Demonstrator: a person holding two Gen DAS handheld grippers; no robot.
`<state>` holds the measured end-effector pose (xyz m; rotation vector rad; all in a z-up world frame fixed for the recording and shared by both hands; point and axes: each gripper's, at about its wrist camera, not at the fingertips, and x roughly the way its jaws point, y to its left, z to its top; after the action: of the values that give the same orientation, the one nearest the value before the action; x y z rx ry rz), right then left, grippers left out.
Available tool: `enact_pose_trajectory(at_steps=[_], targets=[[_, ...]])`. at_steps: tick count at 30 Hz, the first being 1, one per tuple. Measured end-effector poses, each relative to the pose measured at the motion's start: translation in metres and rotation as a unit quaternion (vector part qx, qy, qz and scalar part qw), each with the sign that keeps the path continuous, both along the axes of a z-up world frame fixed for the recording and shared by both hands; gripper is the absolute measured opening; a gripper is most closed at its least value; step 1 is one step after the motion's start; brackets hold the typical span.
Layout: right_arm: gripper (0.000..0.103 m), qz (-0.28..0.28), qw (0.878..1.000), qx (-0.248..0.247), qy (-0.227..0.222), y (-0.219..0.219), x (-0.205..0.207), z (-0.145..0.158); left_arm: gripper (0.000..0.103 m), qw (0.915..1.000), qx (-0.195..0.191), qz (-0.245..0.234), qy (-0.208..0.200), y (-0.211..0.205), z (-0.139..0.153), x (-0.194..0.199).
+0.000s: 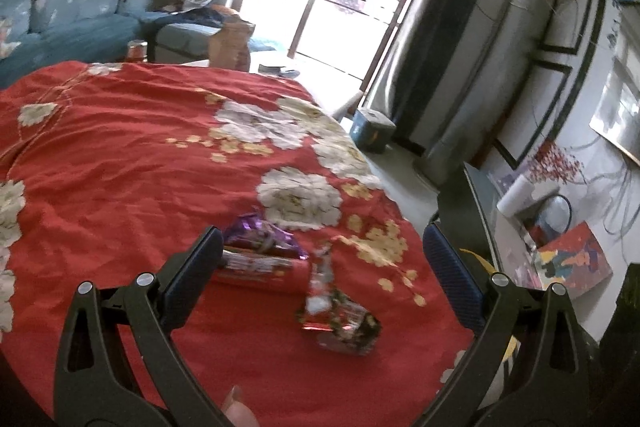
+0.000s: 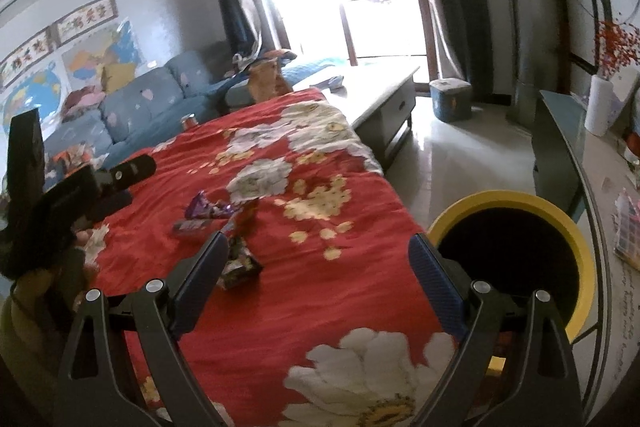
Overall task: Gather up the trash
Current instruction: 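Move both tools back toward the remaining wrappers on the bedspread, then grasp the red-capped bottle with the left tool while the right tool grasps a printed wrapper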
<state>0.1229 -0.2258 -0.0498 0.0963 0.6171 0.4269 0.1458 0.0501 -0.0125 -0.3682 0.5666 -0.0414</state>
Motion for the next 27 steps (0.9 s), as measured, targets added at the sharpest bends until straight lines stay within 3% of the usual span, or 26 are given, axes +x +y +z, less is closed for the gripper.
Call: enact_pose_trajectory(at_steps=[15,21,24,27], targets=[[0.088,0.068,0.997,-0.02,0.015,0.053,-0.003,-0.006,0.092,0.9973,-0.021,0.065,0.027,0.058,-0.021,0.002],[0.075,0.098,0.994,-0.025,0.032,0.074,0.004,-0.014,0.091,0.9956,-0.036,0.07,0.05,0.074,-0.042,0.007],[0.065,0.113,0.992,-0.03,0.041,0.083,0.009,-0.019,0.083,0.9947,-0.052,0.065,0.061,0.078,-0.052,0.01],[0.062,0.12,0.991,-0.039,0.05,0.09,0.015,-0.027,0.077,0.9934,-0.072,0.054,0.071,0.081,-0.061,0.014]])
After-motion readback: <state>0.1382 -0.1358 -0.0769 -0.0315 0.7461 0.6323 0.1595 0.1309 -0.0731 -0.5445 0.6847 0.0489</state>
